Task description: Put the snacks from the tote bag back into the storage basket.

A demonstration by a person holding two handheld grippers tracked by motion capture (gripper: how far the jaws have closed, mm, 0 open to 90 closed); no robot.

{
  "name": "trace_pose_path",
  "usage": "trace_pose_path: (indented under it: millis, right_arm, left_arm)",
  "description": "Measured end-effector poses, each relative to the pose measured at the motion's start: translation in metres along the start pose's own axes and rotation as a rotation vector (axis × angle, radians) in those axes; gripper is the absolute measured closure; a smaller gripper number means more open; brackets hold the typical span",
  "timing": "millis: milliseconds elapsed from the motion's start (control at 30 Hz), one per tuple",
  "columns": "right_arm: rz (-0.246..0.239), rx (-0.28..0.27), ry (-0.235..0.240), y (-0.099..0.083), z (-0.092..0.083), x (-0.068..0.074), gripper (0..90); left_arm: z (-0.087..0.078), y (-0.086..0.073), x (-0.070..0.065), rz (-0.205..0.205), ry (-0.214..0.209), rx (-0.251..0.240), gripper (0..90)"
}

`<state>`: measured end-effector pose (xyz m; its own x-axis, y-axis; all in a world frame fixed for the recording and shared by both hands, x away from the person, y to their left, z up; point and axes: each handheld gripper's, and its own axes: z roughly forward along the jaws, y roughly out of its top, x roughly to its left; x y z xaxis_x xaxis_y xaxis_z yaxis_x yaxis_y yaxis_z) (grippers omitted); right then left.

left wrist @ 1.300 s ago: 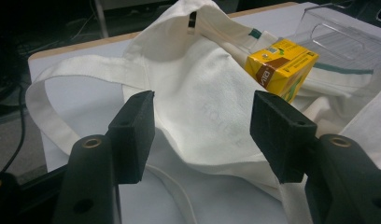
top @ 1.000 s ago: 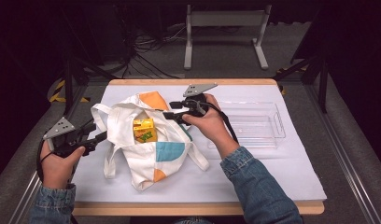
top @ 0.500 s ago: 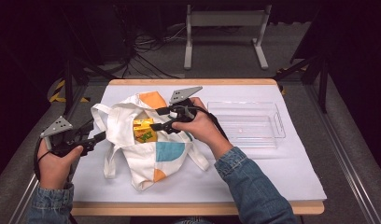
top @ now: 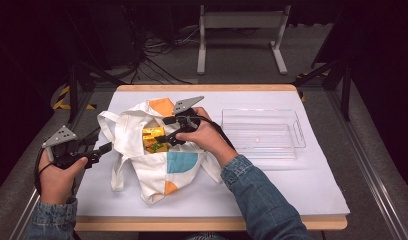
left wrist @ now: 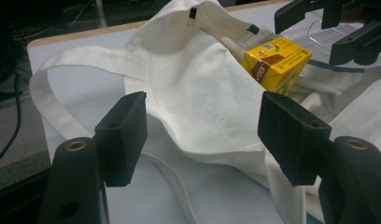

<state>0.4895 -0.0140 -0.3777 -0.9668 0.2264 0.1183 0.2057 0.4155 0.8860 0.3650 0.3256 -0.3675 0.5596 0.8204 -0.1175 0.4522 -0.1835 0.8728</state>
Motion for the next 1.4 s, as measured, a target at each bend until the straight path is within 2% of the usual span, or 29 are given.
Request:
trace_pose_path:
  millis: [367, 533, 1100, 1233, 1333, 1400]
  right_arm:
    - [0.001, 0.021, 0.008, -0.011, 0.024, -0.003, 21.3]
    - [-0.003, 0.009, 0.016, -0.014, 0.029, -0.005, 22.3]
    - [-0.035, 0.028, 0.031, -0.016, 0.036, -0.005, 26.2]
    - [-0.052, 0.031, 0.035, -0.016, 0.038, -0.005, 28.8]
    - [-0.078, 0.04, 0.03, -0.015, 0.037, -0.006, 38.6]
    - [-0.088, 0.042, 0.03, -0.015, 0.036, -0.007, 40.5]
  left_arm:
    - [-0.005, -0.003, 0.001, 0.0, 0.005, -0.004, 33.9]
    - [-0.006, -0.003, 0.002, -0.003, 0.004, -0.005, 34.1]
    - [-0.001, -0.003, 0.0, 0.004, -0.004, 0.008, 34.4]
    - [-0.002, -0.003, 0.001, 0.002, -0.001, 0.007, 34.6]
    - [-0.002, -0.003, 0.001, 0.0, 0.002, 0.008, 34.7]
    - [-0.002, -0.003, 0.001, 0.001, 0.002, 0.007, 34.8]
